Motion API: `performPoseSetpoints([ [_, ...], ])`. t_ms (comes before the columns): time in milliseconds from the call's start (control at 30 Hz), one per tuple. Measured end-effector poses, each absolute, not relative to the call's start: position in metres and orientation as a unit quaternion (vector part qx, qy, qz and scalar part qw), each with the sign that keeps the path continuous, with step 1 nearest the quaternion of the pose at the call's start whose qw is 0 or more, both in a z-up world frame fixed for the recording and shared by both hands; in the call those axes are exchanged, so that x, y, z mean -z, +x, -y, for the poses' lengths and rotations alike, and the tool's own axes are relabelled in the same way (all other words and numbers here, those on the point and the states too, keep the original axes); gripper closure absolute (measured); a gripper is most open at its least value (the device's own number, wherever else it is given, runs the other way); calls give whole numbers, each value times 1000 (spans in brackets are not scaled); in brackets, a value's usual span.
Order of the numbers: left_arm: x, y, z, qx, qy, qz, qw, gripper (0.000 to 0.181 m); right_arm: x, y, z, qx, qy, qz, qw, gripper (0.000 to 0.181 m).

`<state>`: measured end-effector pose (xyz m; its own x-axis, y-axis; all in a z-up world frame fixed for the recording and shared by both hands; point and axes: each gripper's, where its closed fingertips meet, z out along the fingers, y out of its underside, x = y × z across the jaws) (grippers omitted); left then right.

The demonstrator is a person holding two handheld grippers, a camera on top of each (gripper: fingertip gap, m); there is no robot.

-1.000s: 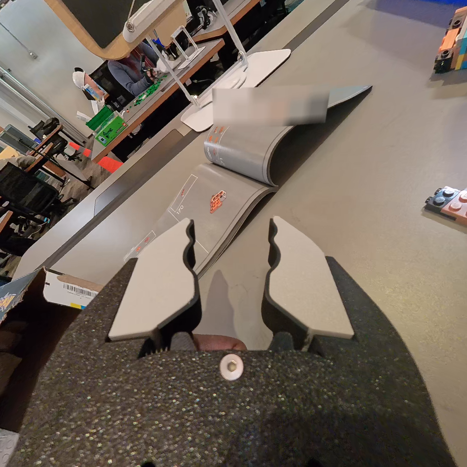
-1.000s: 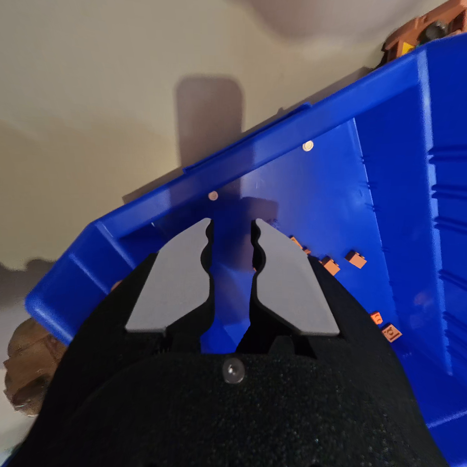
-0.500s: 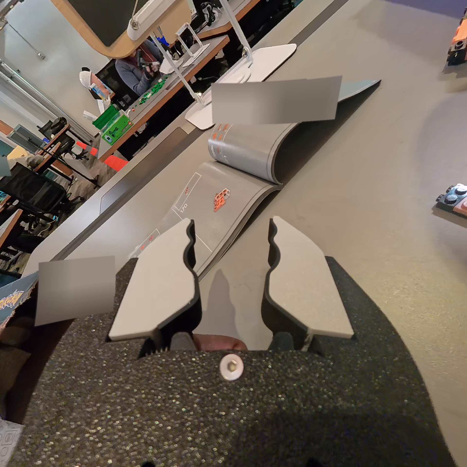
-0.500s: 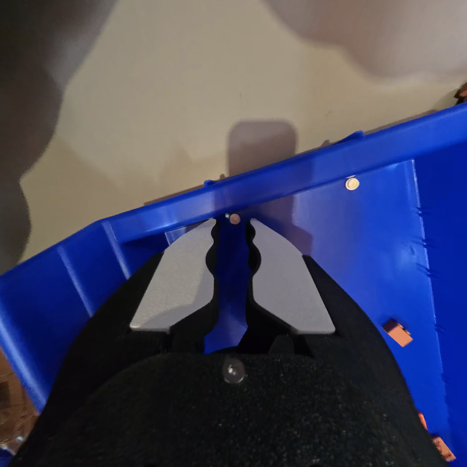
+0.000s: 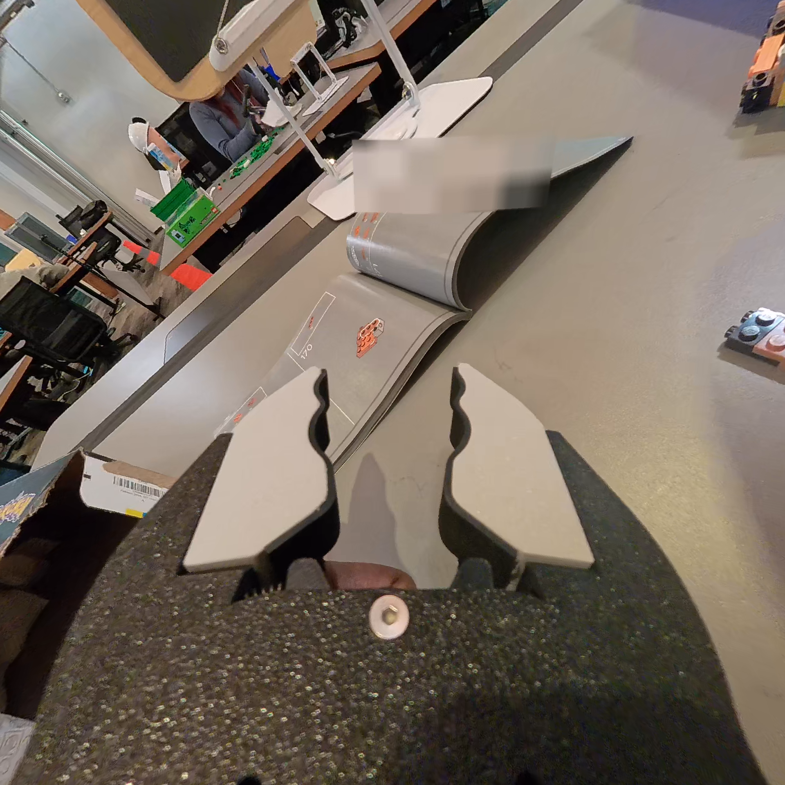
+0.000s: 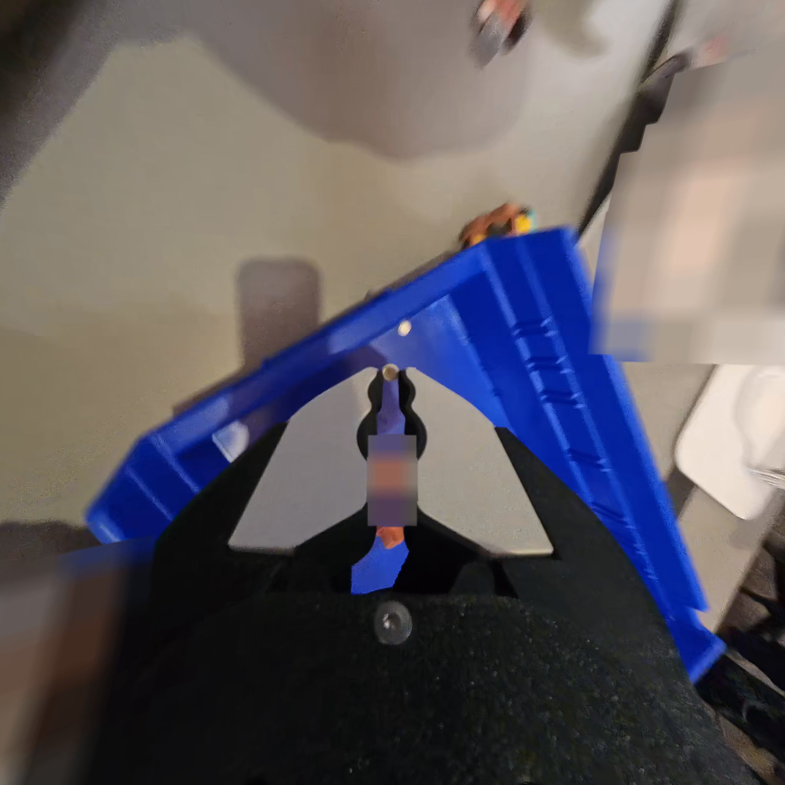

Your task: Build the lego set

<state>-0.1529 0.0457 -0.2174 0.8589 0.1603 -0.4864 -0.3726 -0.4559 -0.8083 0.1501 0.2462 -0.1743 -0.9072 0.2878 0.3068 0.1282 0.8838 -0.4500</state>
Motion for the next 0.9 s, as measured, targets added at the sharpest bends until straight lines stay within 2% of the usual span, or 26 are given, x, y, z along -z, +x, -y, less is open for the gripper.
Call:
performPoseSetpoints([
  [100, 217, -152, -46, -250, -814, -66, 520, 126, 161, 143, -203, -221, -143, 936, 234, 174],
  [200, 216, -151, -45, -244, -813, -65, 525, 126, 180, 138, -162, -197, -197, 929, 244, 174],
  [433, 213, -154, -36, -239, -811, -46, 532, 128, 248, 120, -98, -240, -414, 855, 201, 174],
  [533, 214, -155, -33, -241, -812, -44, 530, 129, 262, 108, -102, -226, -444, 832, 245, 174],
  [600, 214, -155, -32, -242, -813, -43, 528, 130, 260, 109, -103, -214, -446, 836, 238, 163],
  [667, 215, -155, -32, -243, -814, -41, 525, 130, 246, 114, -110, -203, -431, 849, 231, 152],
  [733, 215, -156, -30, -243, -816, -37, 523, 130, 220, 118, -128, -209, -431, 850, 219, 151],
  [833, 216, -157, -28, -242, -818, -29, 521, 130, 172, 119, -191, -191, -470, 831, 226, 153],
  [900, 216, -158, -26, -240, -819, -23, 521, 130, 164, 126, -256, -125, -525, 815, 211, 154],
])
